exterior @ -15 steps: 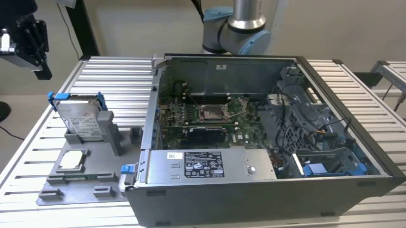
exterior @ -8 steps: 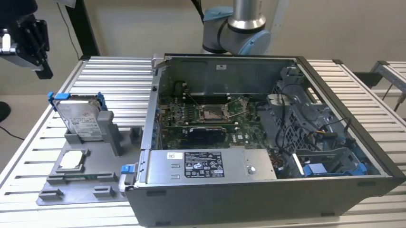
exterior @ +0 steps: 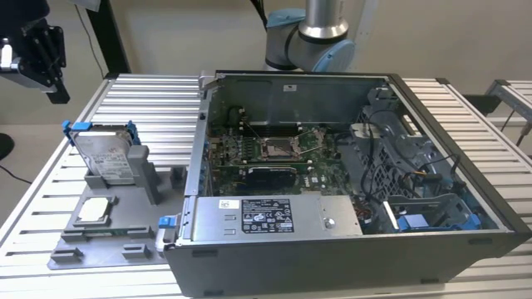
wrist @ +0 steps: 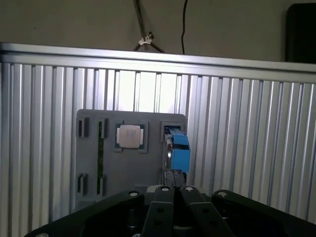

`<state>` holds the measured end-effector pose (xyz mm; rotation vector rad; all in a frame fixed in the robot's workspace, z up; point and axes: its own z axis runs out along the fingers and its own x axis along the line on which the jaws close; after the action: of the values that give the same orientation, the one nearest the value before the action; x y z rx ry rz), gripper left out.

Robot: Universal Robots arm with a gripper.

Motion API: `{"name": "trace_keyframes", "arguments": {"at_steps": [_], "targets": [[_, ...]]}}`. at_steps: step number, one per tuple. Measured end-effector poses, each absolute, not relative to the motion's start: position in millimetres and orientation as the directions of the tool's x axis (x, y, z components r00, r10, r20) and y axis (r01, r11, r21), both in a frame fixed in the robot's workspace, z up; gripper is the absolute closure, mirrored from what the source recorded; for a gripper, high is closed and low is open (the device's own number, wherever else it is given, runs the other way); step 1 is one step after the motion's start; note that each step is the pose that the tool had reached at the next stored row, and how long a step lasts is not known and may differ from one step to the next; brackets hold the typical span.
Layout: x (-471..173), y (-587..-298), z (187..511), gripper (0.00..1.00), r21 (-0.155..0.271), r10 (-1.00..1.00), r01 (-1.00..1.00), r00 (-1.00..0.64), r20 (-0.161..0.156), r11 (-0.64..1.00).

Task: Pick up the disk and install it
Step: 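Pick up the disk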

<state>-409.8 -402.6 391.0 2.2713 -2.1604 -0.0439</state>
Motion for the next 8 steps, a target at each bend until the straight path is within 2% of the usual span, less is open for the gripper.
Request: {"name": "trace_keyframes", "arguments": {"at_steps": [8], "targets": [[-409.8,-402.6,391.0,1.0,0.024,-0.999,-0.999,0.049,-0.016,-0.049]]}}
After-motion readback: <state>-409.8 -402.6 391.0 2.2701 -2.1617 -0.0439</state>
